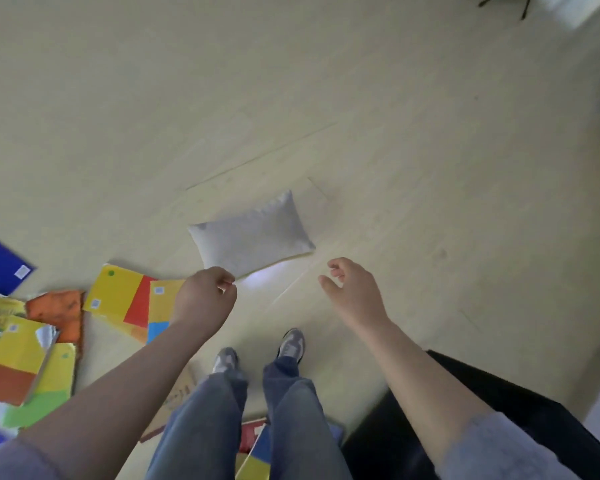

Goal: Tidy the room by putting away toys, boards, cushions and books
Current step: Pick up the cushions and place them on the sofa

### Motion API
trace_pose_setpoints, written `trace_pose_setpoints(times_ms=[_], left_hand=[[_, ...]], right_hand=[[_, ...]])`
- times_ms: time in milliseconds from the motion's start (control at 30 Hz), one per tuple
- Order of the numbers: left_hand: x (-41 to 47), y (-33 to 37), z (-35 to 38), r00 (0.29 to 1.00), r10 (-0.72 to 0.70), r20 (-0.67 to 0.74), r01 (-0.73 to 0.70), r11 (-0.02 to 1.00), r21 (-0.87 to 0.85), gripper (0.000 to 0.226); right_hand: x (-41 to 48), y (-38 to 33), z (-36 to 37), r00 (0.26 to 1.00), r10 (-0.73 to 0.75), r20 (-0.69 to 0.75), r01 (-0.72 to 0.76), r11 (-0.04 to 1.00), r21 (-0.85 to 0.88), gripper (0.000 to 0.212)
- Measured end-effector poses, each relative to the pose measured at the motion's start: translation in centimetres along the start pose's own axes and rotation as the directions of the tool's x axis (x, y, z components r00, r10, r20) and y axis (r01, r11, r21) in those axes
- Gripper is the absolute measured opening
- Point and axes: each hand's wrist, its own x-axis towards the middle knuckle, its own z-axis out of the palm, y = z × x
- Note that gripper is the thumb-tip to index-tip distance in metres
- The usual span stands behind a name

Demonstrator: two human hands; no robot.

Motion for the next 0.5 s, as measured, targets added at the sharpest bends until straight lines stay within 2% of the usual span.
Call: trace_pose_setpoints(times_ms=[200, 367, 500], left_hand=[[8.3, -3.6, 3.5, 0.990, -0.143, -0.016, 0.141, 0.988, -0.068, 0.021], [15.4, -8.1, 8.1, 0.966, -0.258, 0.009, 0.257, 0.960, -0.112, 0.034], [20.9, -11.4, 12.0, 0.939, -0.344, -0.027, 0.337, 0.930, -0.145, 0.040]], right_hand=[[8.6, 1.0, 4.6, 0.996, 0.013, 0.085, -0.010, 0.999, -0.038, 0.038], [16.2, 2.7, 10.0, 0.988, 0.072, 0.138, -0.066, 0.997, -0.048, 0.043], [22.1, 4.9, 14.2, 0.975, 0.128, 0.184, -0.116, 0.990, -0.075, 0.050]])
